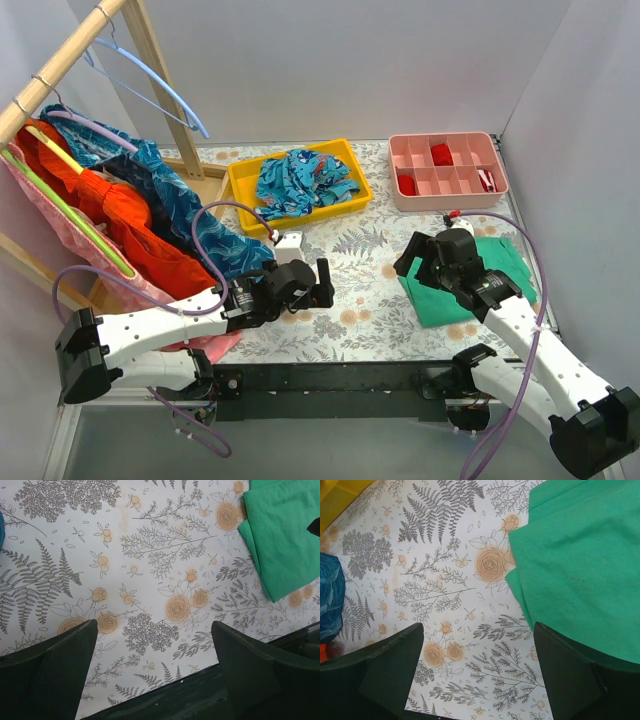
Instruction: Place the shorts on the hanger
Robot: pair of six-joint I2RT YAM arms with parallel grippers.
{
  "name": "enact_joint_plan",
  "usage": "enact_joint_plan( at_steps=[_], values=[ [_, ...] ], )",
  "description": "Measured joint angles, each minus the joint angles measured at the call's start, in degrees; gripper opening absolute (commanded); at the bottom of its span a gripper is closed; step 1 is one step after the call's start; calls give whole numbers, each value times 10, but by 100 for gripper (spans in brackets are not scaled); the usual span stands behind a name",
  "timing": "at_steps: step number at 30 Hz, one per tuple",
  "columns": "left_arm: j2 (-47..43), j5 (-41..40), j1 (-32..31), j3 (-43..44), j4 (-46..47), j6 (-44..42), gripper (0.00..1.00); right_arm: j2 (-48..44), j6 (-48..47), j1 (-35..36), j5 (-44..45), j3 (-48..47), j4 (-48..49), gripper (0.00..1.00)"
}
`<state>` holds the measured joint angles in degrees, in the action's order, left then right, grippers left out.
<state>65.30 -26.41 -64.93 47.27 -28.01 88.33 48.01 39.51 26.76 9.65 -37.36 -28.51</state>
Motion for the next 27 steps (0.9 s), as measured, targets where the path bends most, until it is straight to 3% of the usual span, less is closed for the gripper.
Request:
enact_joint_plan(
  at_steps=[9, 14, 20, 27],
  values=[
    [-18, -3, 0, 0, -4, -21, 98, 6, -24, 0, -24, -13, 15, 99],
    [-19, -7, 0, 0, -10, -22, 98, 57, -38, 6, -45, -45, 56, 98],
    [-19, -9, 0, 0, -20, -21, 98, 210, -77, 22, -82, -141, 113, 99],
    [-18, -21, 0, 5, -56, -1, 98, 471, -136, 49, -111, -376, 198, 98]
  ],
)
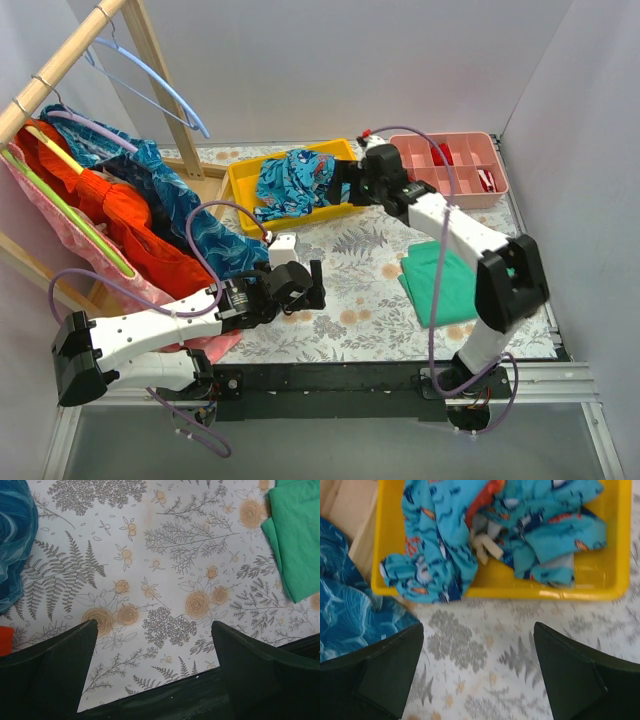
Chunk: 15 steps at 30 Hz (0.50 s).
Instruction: Place the shorts on the hanger
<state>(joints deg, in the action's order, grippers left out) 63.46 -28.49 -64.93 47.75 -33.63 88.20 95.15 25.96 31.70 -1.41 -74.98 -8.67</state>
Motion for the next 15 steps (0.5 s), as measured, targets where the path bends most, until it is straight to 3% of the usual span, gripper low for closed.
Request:
enact_joint_plan(
  at_steps=[3, 10, 13, 15],
  values=[
    [1, -8, 0, 7, -30, 21, 98, 102, -16, 3, -6, -96, 30, 99],
    [1, -3, 0, 8, -70, 58, 98, 264, -24, 3, 3, -208, 81, 98],
    [1, -2, 0, 8, -84, 66, 98, 319, -21, 3, 15, -247, 89, 81],
    [1, -2, 0, 8, -94, 68, 98, 349, -21, 3, 19, -279, 88, 52]
  ],
)
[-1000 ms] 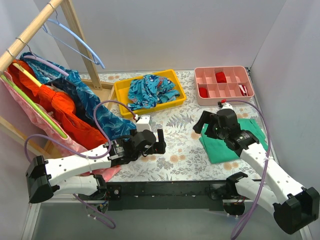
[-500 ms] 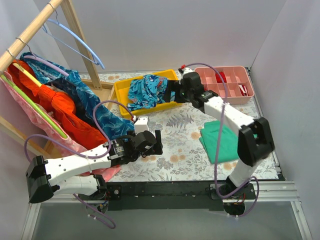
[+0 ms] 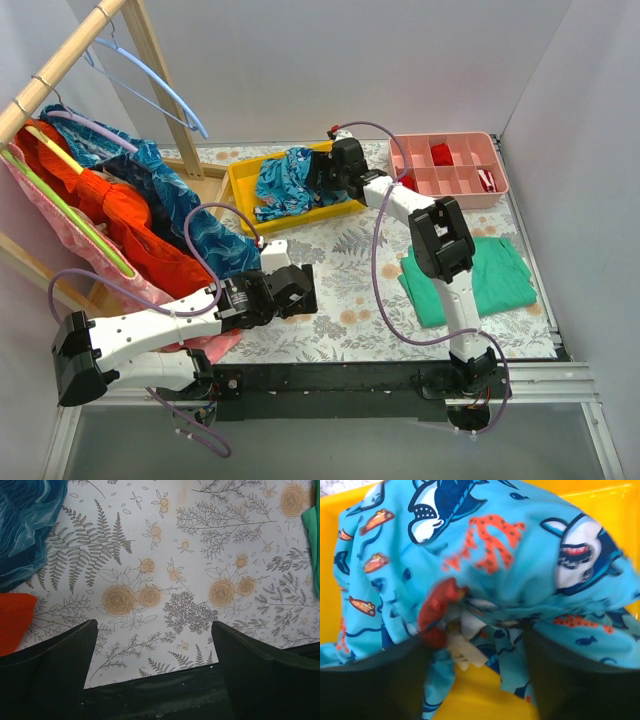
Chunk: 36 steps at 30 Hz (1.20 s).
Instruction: Place the shorts on the hanger
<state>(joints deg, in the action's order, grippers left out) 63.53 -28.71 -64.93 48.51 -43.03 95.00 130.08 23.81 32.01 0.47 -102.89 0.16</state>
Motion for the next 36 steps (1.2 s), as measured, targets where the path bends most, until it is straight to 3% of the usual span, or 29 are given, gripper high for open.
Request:
enact_joint_plan(
  at_steps=[1, 2, 3, 4, 12, 22, 29, 36],
  values=[
    [0, 0, 0, 0, -4, 1, 98, 10, -1, 0, 2, -12, 0, 40],
    [0, 0, 0, 0, -7, 1, 98, 17, 1, 0, 5, -21, 0, 15],
    [0, 0, 0, 1, -10, 2, 98, 19, 2, 0, 8, -27, 0, 4],
    [-1, 0, 0, 2, -14, 2, 98, 19, -1, 0, 9, -29, 0, 1],
    [-12, -4, 0, 3, -20, 2, 98, -37, 3, 0, 28, -26, -20, 1],
    [-40, -16, 0, 11, -14, -10, 98, -261, -17, 2, 40, -24, -81, 1],
    [-63, -24, 0, 31, 25, -45, 98, -366, -33, 9, 56, -51, -161, 1],
    [-70, -19, 0, 42, 72, -87, 98, -443, -51, 79, 113, -105, -266, 1]
  ],
)
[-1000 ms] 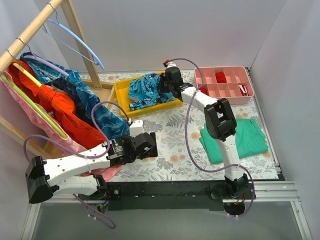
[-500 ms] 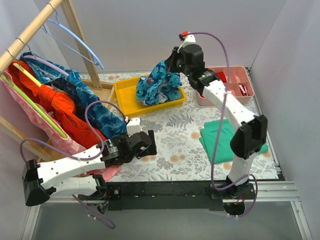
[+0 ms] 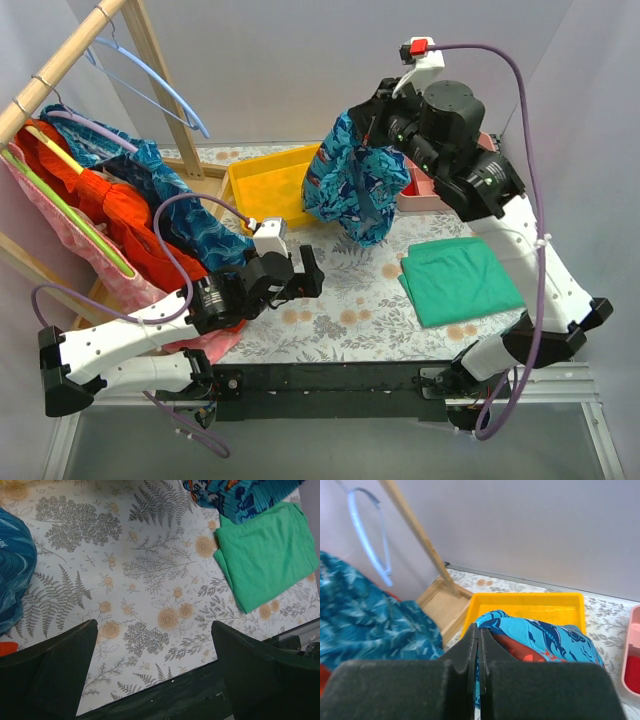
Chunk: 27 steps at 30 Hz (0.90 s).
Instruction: Place the shorts on the hanger
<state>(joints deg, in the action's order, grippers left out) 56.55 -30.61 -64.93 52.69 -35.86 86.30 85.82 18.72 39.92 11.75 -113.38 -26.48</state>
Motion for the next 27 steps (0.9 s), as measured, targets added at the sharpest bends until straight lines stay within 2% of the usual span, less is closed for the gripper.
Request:
enact_joint_plan(
  at_steps=[3, 7, 10, 15, 16, 18, 19, 22, 24, 27],
  values=[
    [0, 5, 0, 8, 14, -16, 97, -13, -4, 37, 12, -50, -41, 1],
    [-2, 21, 0, 17, 35, -38, 86, -42, -5, 43, 38, -49, -52, 1],
    [-8, 37, 0, 17, 50, -54, 79, -69, 0, 43, 61, 6, -53, 1],
    [-15, 52, 0, 16, 68, -64, 66, -82, 23, 17, 56, 201, -43, 1],
    [-15, 55, 0, 14, 72, -65, 64, -75, 28, 4, 46, 235, -46, 19],
    [-12, 60, 0, 7, 79, -64, 58, -50, 38, -35, 14, 312, -42, 40],
    [-9, 61, 0, 3, 83, -64, 56, -35, 41, -56, 0, 352, -39, 54],
    [16, 67, 0, -11, 96, -58, 48, 1, 43, -94, -19, 438, -52, 68],
    [42, 69, 0, -18, 104, -50, 43, -5, 44, -111, -18, 473, -62, 69],
    [90, 69, 0, -26, 111, -33, 38, -77, 51, -103, -24, 545, -55, 69]
  ],
)
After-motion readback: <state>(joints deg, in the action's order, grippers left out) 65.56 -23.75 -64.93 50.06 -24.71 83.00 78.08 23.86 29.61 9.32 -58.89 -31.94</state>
